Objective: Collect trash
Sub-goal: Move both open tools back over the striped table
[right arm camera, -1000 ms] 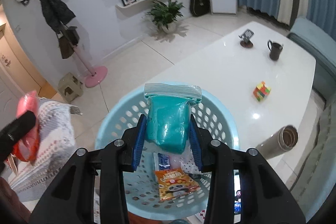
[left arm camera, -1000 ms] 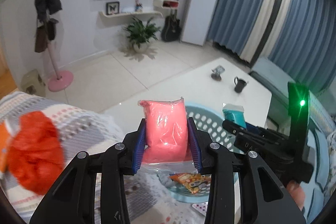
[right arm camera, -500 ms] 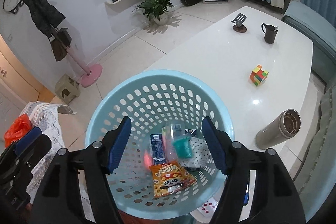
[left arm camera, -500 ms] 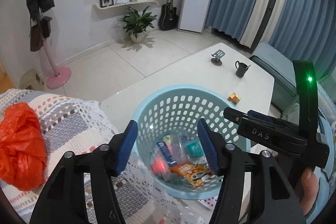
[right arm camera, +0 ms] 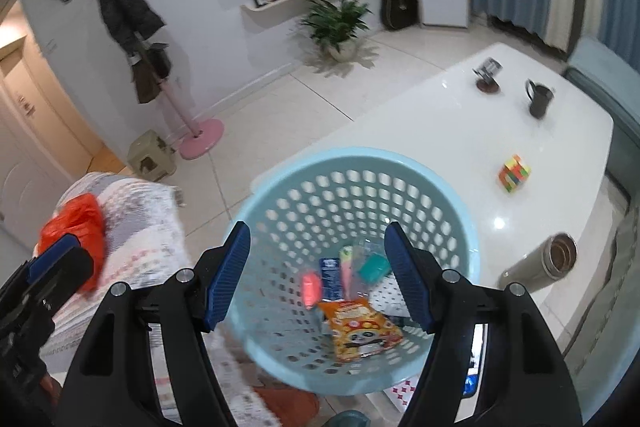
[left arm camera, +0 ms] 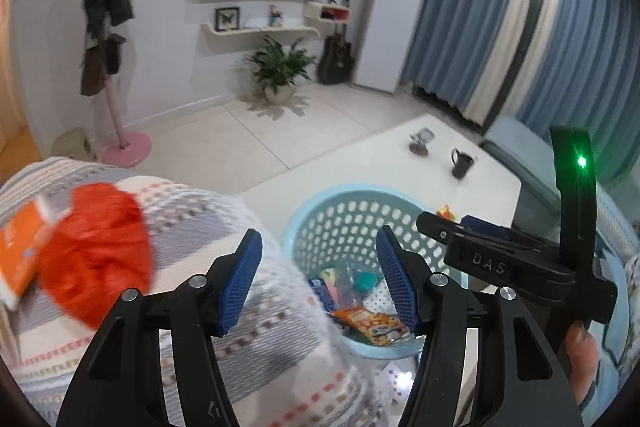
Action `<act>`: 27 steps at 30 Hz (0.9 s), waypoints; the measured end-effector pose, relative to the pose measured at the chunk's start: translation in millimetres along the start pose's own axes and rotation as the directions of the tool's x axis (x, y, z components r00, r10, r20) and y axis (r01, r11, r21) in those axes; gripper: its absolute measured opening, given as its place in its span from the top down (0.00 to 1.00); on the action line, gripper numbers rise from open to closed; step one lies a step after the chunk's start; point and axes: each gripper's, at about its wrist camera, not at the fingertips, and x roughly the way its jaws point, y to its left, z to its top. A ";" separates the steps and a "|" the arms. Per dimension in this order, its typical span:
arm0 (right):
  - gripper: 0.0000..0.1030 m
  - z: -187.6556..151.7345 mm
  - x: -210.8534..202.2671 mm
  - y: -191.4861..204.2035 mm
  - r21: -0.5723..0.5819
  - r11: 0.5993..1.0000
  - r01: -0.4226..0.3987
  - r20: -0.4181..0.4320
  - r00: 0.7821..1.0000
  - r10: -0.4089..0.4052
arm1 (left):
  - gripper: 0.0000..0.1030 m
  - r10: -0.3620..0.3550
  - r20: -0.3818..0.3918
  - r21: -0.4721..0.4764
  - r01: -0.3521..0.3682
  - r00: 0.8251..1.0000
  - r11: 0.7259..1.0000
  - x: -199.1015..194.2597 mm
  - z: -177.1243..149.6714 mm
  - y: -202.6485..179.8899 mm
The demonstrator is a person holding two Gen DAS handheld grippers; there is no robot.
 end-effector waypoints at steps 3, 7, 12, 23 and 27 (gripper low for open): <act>0.36 -0.1 -10.6 25.6 -0.049 0.998 -0.031 0.019 0.999 0.032 | 0.44 0.016 0.036 -0.054 -0.014 0.999 0.998 -23.2 -3.4 18.4; 0.36 -4.2 -21.5 70.1 -0.134 0.988 -0.082 0.032 0.996 0.087 | 0.44 0.087 0.081 -0.123 -0.077 0.993 0.989 -58.9 -11.2 54.7; 0.35 -12.0 -27.7 126.6 -0.230 0.963 -0.140 0.028 0.988 0.150 | 0.39 0.199 0.121 -0.242 -0.165 0.972 0.956 -102.1 -20.0 110.6; 0.24 -49.1 0.8 221.5 -0.281 0.925 -0.254 0.051 0.959 0.279 | 0.20 0.553 0.036 -0.283 -0.522 0.833 0.804 -141.0 -60.2 195.1; 0.24 -56.1 18.6 245.2 -0.290 0.922 -0.255 0.034 0.961 0.276 | 0.20 0.540 -0.030 -0.254 -0.529 0.841 0.810 -127.5 -72.3 208.1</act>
